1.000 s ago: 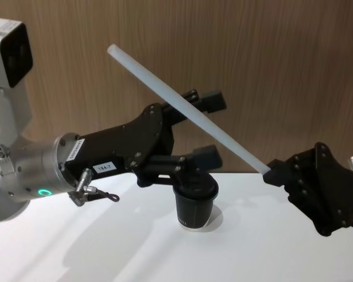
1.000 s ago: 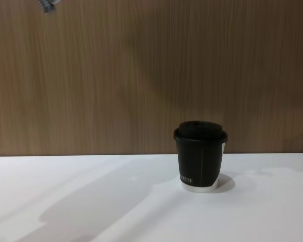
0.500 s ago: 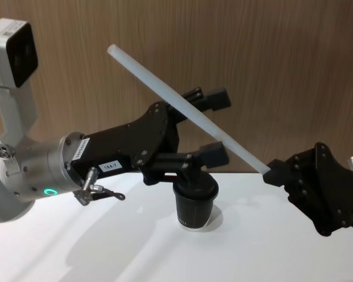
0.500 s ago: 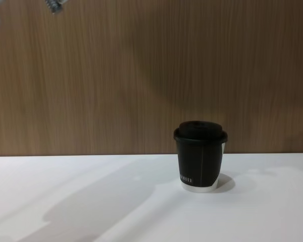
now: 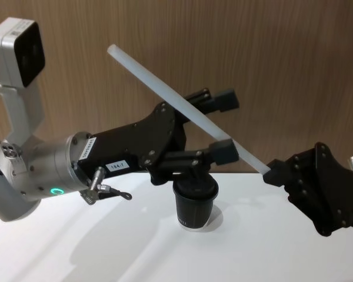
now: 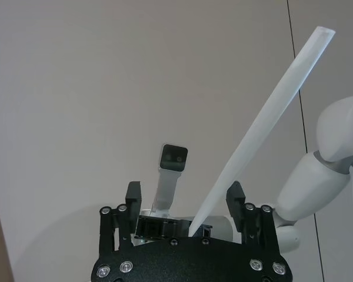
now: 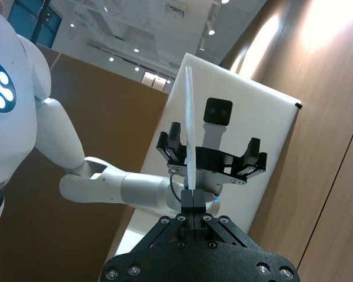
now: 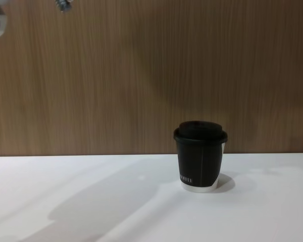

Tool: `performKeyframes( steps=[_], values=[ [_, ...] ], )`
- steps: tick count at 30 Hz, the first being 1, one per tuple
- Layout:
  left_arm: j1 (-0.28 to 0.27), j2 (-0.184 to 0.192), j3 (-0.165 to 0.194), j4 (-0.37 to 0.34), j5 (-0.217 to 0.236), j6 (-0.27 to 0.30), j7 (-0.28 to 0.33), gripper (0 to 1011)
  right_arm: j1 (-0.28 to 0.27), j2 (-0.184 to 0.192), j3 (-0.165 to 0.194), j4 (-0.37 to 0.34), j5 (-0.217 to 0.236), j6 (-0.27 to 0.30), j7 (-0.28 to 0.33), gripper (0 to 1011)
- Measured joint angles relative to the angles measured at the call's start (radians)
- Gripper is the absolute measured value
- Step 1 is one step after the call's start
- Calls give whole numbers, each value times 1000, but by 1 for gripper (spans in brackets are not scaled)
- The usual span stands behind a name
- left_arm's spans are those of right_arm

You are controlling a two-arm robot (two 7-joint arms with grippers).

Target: Pick up the straw with one hand, pass it to the other hand, and insert it into the cup.

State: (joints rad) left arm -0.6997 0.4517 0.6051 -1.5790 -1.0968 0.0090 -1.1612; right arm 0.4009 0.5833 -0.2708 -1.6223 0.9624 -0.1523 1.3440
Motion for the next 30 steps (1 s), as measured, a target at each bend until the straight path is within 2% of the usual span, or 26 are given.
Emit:
performKeyframes(
  steps=[4, 5, 6, 13, 20, 22, 27, 30],
  values=[
    [-2, -1, 2, 0, 0, -1, 1, 812, 0, 0, 0, 0, 0, 0, 0, 1],
    [-2, -1, 3, 0, 0, -2, 2, 812, 0, 0, 0, 0, 0, 0, 0, 1],
    [-2, -2, 3, 0, 1, -2, 2, 757, 0, 0, 0, 0, 0, 0, 0, 1],
    [-4, -2, 6, 0, 1, -3, 3, 561, 0, 0, 0, 0, 0, 0, 0, 1],
    [-4, -3, 7, 0, 2, -4, 3, 301, 0, 0, 0, 0, 0, 0, 0, 1],
    [-5, -3, 7, 0, 2, -4, 4, 268, 0, 0, 0, 0, 0, 0, 0, 1],
    [-5, -4, 8, 0, 2, -4, 4, 91, 0, 0, 0, 0, 0, 0, 0, 1],
    [-5, -4, 8, 0, 2, -4, 4, 50, 0, 0, 0, 0, 0, 0, 0, 1]
  ],
)
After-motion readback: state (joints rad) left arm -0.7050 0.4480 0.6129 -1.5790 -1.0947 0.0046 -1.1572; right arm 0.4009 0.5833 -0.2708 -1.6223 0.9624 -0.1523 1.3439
